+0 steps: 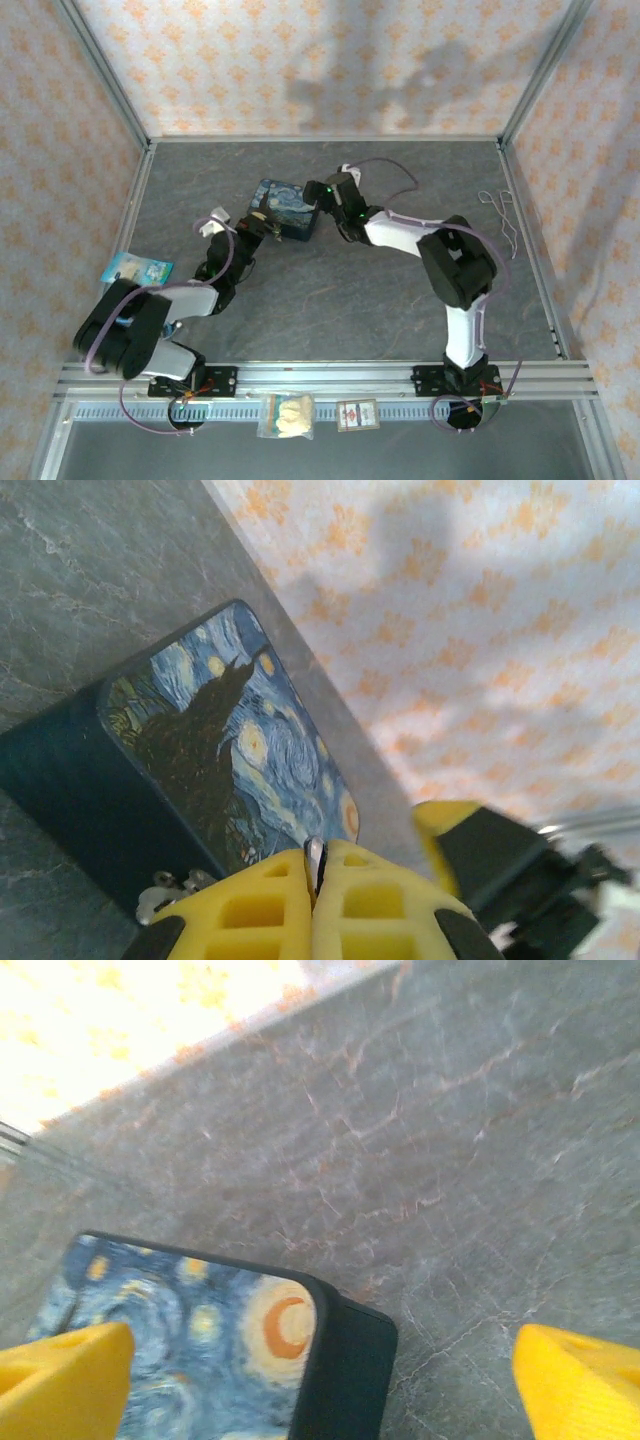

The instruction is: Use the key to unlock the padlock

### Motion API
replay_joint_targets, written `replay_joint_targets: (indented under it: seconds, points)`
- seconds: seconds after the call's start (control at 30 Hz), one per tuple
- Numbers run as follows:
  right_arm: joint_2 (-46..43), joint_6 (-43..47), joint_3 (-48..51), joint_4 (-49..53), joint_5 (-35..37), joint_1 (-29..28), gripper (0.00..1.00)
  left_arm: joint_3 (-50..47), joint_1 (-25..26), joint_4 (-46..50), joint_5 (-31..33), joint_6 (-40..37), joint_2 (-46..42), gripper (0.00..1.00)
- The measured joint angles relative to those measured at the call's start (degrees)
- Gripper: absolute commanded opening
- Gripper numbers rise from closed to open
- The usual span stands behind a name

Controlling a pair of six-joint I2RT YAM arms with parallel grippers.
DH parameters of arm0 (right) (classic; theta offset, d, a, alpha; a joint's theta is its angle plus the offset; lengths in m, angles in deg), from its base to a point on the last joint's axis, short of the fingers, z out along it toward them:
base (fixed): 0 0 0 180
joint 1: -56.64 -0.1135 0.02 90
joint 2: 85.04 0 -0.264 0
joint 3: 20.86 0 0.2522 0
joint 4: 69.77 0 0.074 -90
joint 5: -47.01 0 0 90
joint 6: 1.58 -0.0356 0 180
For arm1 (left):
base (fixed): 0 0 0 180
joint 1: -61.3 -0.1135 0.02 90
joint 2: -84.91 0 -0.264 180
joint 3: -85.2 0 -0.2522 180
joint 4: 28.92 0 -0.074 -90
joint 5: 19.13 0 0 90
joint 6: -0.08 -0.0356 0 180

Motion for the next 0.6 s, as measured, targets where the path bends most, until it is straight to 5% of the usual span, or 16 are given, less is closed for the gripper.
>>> replay_joint_targets:
  seconds: [0.33,0.6]
  points:
    - [-12.81,9.35,11.19,5.20,6.75,0.00,1.00,4.94,4.17,35.30,-2.34,-13.55,-14.05,0.00]
    - [-14.95,12.44,15.96,8.68,15.47,0.39,1.00,5.09,9.90,42.49,-3.02,-15.65,-6.99,0.00]
